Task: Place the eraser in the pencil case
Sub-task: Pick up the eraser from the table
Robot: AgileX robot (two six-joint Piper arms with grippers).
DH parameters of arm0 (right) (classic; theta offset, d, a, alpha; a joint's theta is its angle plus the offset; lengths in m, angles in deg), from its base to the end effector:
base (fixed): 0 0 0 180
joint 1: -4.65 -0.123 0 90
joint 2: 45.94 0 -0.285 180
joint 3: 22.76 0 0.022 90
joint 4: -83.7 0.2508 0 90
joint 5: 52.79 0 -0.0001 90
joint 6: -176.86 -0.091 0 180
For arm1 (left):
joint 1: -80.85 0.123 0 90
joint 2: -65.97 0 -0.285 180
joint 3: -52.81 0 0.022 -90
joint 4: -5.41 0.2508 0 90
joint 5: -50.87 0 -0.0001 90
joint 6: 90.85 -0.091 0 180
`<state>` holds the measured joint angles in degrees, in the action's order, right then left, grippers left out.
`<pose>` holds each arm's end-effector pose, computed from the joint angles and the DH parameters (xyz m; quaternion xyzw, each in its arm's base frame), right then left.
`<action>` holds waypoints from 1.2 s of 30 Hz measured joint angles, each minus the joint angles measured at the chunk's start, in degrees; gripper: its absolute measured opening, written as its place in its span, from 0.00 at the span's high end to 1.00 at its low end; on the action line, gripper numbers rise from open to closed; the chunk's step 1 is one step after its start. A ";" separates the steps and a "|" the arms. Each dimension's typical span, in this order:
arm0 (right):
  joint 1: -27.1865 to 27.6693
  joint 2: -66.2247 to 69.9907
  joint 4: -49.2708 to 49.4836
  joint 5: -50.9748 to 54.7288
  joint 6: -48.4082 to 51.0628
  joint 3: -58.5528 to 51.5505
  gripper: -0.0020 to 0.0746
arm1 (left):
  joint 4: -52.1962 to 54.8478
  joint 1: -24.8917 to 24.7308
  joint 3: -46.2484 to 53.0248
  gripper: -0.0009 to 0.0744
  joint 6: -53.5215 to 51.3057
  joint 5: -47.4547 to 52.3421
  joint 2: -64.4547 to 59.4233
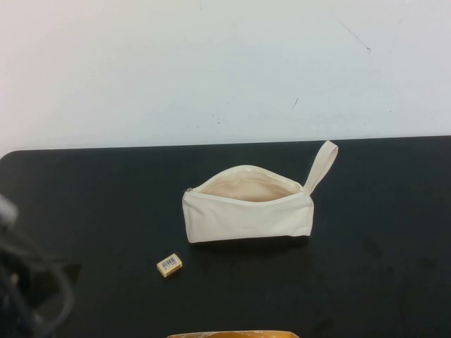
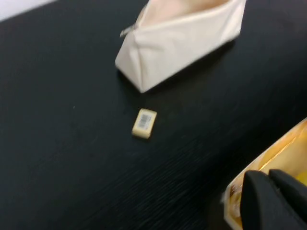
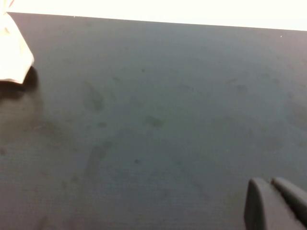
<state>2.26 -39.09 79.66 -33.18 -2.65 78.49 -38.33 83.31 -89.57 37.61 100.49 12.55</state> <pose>0.0532 0.0001 0.1743 -0.0391 0.7932 -0.0195 0.6073 0.1412 -0.0420 0.3181 0.2431 0.8497 -0.1686 0.4365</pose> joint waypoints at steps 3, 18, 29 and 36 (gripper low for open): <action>0.00 0.00 0.00 0.00 0.00 0.00 0.98 | 5.34 -2.75 -5.08 0.99 -0.97 1.54 -6.61; 0.00 0.00 0.00 0.00 0.00 0.00 0.98 | 39.21 -23.93 -28.41 0.98 20.62 9.73 -35.55; 0.00 0.00 0.00 0.00 0.00 0.00 0.98 | 40.05 -25.51 -31.17 0.44 21.69 5.31 -52.50; 0.00 0.00 0.00 0.00 0.00 0.00 0.98 | 40.05 -25.61 -31.43 0.41 21.69 -2.58 -59.24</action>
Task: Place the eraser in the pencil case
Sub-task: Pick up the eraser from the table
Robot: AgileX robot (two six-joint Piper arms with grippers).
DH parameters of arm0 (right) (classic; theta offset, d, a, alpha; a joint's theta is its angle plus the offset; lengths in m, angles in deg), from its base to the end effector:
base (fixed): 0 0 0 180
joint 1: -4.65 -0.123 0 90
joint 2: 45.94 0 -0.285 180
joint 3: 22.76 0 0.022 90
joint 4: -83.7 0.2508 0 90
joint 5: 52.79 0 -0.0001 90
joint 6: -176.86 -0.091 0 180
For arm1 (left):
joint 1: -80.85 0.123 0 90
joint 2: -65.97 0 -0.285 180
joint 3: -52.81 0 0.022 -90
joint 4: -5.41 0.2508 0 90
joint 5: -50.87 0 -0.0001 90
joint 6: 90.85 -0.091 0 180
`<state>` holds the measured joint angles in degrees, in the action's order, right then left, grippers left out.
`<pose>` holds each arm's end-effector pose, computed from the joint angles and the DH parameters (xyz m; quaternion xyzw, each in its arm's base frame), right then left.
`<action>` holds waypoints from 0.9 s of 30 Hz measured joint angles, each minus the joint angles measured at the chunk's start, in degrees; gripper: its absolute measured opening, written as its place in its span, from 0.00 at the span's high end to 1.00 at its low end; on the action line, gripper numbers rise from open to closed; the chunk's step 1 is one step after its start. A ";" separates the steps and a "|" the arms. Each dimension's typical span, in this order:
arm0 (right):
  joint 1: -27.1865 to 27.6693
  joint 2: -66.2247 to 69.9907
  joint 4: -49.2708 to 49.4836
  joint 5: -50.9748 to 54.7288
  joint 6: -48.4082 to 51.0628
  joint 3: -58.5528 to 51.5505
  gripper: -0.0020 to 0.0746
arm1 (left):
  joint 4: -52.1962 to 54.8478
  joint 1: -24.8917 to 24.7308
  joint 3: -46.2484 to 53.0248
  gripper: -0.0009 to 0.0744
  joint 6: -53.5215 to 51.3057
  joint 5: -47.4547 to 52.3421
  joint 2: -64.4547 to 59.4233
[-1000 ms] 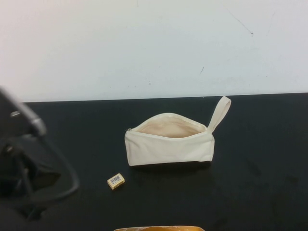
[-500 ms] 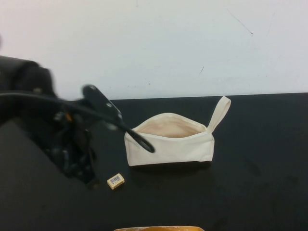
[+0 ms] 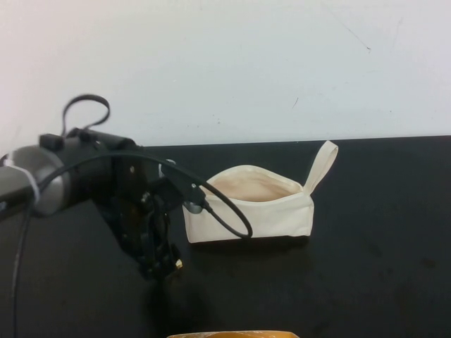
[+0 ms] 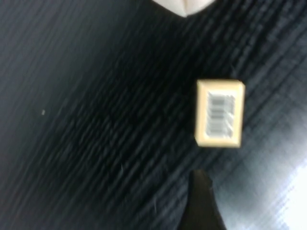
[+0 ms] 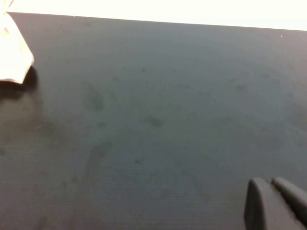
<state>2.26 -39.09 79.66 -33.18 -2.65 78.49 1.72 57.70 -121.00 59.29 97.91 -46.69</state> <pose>0.0532 0.0001 0.1743 -0.0391 0.7932 -0.0195 0.6073 0.3314 -0.1464 0.1961 0.4258 0.8961 -0.0188 0.1241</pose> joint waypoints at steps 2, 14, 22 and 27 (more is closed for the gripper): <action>0.00 0.00 0.00 0.00 0.00 0.00 0.98 | 0.00 0.00 0.00 0.41 0.00 -1.24 -1.55; 0.00 0.00 0.00 0.00 0.00 0.00 0.98 | 0.00 0.00 -0.38 0.41 1.40 -8.70 -7.23; 0.00 0.00 0.00 0.00 0.00 0.00 0.98 | -0.12 0.00 -1.01 0.50 2.84 -10.17 -7.88; 0.00 0.00 0.00 0.00 0.00 0.00 0.98 | -0.12 0.00 -2.79 0.74 4.04 -6.52 -8.48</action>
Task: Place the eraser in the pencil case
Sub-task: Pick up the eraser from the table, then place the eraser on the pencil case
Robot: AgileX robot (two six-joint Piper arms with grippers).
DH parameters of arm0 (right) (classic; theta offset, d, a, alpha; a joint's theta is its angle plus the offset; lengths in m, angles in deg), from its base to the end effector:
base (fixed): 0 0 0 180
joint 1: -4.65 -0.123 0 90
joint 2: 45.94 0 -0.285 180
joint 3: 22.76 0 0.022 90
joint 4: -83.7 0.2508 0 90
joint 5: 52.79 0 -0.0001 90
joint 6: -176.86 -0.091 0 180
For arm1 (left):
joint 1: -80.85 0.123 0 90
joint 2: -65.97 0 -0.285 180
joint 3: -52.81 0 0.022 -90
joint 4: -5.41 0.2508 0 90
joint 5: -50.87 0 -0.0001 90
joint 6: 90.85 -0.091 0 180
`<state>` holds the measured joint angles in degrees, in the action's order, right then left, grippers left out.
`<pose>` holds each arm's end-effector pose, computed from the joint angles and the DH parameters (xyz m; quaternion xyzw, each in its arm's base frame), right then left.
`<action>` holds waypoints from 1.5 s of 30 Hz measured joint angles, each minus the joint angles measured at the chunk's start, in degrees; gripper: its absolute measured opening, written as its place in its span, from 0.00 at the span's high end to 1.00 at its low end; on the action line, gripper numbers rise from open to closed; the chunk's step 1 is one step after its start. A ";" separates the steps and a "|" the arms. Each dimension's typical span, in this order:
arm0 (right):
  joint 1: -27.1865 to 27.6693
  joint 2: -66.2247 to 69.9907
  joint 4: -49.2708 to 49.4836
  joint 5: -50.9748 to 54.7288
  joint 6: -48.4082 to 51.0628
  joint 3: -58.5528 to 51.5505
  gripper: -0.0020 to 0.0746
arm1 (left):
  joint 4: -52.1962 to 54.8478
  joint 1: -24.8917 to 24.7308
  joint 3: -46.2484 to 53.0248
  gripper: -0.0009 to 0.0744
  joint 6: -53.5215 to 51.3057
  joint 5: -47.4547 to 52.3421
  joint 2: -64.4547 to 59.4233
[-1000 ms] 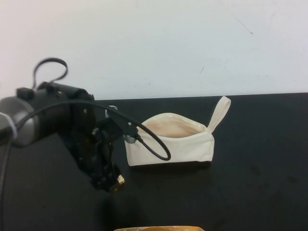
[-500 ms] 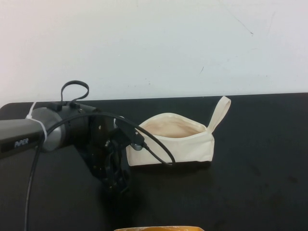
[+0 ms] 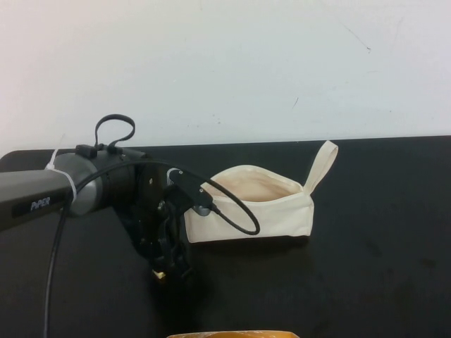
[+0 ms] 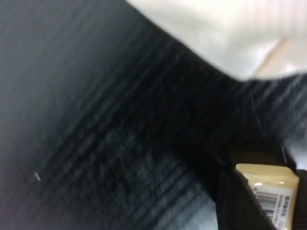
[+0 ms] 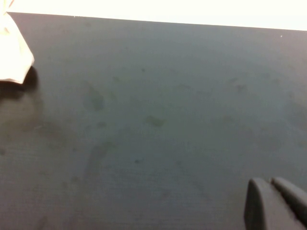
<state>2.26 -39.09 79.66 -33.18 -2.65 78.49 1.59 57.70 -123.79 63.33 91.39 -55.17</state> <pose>0.0532 0.0001 0.1743 -0.0391 0.7932 -0.0195 0.6073 0.3569 -0.1569 0.1550 0.3904 0.9111 -0.0217 0.1305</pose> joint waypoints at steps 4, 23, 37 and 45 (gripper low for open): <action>0.00 0.00 0.00 0.00 0.00 0.00 0.98 | 0.32 0.00 -2.90 0.74 0.24 8.06 -0.02; 0.00 0.00 0.00 0.00 0.00 0.00 0.98 | -15.93 -1.38 -18.05 0.74 -0.20 7.98 10.43; 0.00 0.00 0.00 0.00 0.00 0.00 0.98 | -14.39 -5.74 -18.33 0.63 -1.02 -6.52 -0.04; 0.00 0.00 0.00 0.00 0.00 0.00 0.98 | -12.30 -5.74 -18.33 0.45 -0.81 -6.04 0.79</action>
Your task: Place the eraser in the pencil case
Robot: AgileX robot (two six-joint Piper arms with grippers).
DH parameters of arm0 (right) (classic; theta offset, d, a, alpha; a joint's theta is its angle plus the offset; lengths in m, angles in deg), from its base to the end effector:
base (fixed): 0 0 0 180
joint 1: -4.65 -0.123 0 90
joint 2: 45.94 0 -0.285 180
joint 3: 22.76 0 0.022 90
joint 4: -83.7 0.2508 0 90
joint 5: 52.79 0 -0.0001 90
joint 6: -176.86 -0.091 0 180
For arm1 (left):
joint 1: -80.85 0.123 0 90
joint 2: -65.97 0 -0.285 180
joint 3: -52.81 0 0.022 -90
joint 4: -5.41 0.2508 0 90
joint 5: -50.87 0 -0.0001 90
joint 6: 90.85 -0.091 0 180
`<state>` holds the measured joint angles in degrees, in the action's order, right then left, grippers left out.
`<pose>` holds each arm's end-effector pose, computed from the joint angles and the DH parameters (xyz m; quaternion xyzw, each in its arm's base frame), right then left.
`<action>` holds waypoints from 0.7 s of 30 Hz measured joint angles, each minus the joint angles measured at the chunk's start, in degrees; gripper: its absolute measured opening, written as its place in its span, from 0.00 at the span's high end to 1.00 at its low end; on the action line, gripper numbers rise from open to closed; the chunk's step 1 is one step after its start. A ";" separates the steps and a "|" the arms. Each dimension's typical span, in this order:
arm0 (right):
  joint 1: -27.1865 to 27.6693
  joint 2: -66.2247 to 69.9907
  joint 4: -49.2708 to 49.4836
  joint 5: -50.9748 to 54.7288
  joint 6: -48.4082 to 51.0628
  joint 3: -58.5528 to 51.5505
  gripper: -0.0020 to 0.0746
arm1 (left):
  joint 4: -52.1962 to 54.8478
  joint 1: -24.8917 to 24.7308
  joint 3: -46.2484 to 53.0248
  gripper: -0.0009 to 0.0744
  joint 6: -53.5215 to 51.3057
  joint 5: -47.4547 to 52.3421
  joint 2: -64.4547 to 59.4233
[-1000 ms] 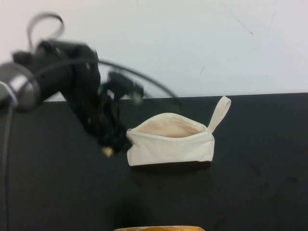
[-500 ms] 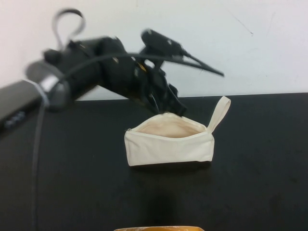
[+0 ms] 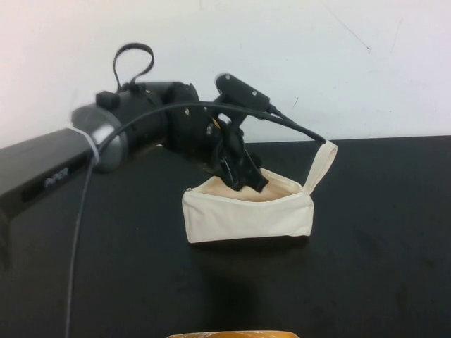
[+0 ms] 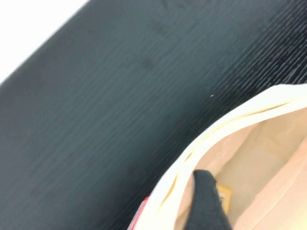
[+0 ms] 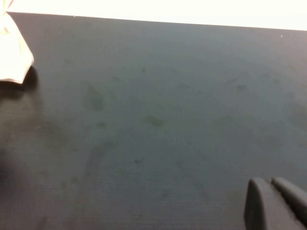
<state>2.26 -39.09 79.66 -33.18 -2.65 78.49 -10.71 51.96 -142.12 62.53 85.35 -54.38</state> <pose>0.0532 0.0001 0.1743 -0.0391 0.7932 -0.0195 0.6073 0.3877 -0.2303 0.2557 0.3611 0.8610 -0.1209 0.3371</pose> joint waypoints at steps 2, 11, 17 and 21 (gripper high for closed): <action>0.00 0.00 0.00 0.00 0.00 0.00 0.98 | 3.20 0.00 0.00 0.56 1.00 1.21 1.68; 0.00 0.00 0.00 0.00 0.00 0.00 0.98 | 12.60 0.00 2.26 0.97 7.44 14.03 17.03; 0.00 0.00 0.00 0.00 0.00 0.00 0.98 | 10.09 0.00 15.12 0.99 10.74 9.20 33.88; 0.00 0.00 0.00 0.00 0.00 0.00 0.98 | 9.65 0.00 23.53 0.99 12.91 6.66 45.08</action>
<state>2.26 -39.09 79.66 -33.18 -2.65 78.49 -1.06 51.96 -118.59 75.44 92.01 -9.30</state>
